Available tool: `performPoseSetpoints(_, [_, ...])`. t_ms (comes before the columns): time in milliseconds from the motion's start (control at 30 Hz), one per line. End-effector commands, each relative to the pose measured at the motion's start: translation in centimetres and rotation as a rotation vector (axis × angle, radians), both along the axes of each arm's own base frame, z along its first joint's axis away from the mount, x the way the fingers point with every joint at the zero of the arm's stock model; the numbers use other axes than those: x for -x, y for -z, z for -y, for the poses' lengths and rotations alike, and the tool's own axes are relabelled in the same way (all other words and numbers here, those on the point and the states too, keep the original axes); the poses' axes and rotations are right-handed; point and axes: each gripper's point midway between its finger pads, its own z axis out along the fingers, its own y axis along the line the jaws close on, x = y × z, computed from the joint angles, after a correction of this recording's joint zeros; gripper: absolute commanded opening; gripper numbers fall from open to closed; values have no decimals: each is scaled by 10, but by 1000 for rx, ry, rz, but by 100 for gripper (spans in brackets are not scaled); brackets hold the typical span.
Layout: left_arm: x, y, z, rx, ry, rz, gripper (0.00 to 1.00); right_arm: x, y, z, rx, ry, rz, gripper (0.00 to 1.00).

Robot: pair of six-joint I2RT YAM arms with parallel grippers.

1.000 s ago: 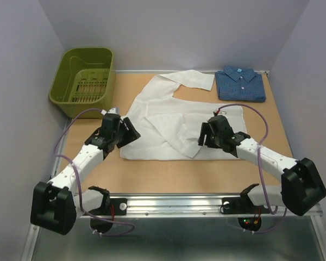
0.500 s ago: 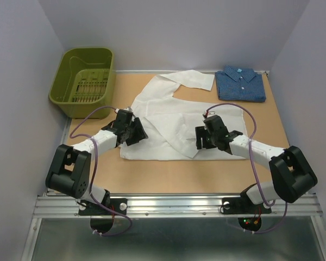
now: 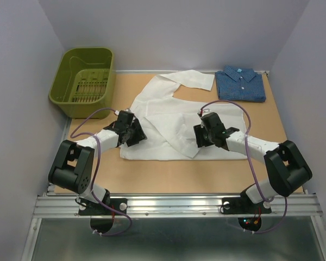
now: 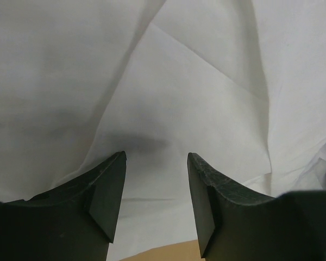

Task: Fold and stack the long sleeve shirts
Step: Fold the shirt

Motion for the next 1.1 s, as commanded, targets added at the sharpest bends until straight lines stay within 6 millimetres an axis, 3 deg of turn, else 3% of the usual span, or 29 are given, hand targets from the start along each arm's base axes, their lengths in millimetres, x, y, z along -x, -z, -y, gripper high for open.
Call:
performPoseSetpoints(0, [2,8,-6,-9,-25,-4,59,-25,-28,-13,-33,-34,90,59])
performPoseSetpoints(133, [1,5,-10,-9,-41,5,59,-27,-26,-16,-33,-45,84,47])
performPoseSetpoints(200, [2,6,-14,-13,-51,5,59,-29,-28,-15,-25,-44,93,46])
performPoseSetpoints(400, [4,8,-35,-12,-132,0,59,-30,-45,-6,0,-31,143,8])
performPoseSetpoints(800, [4,10,-41,33,-198,2,59,-5,-123,31,10,39,301,7])
performPoseSetpoints(1067, [4,1,-45,58,-243,32,60,5,-150,39,0,66,318,7])
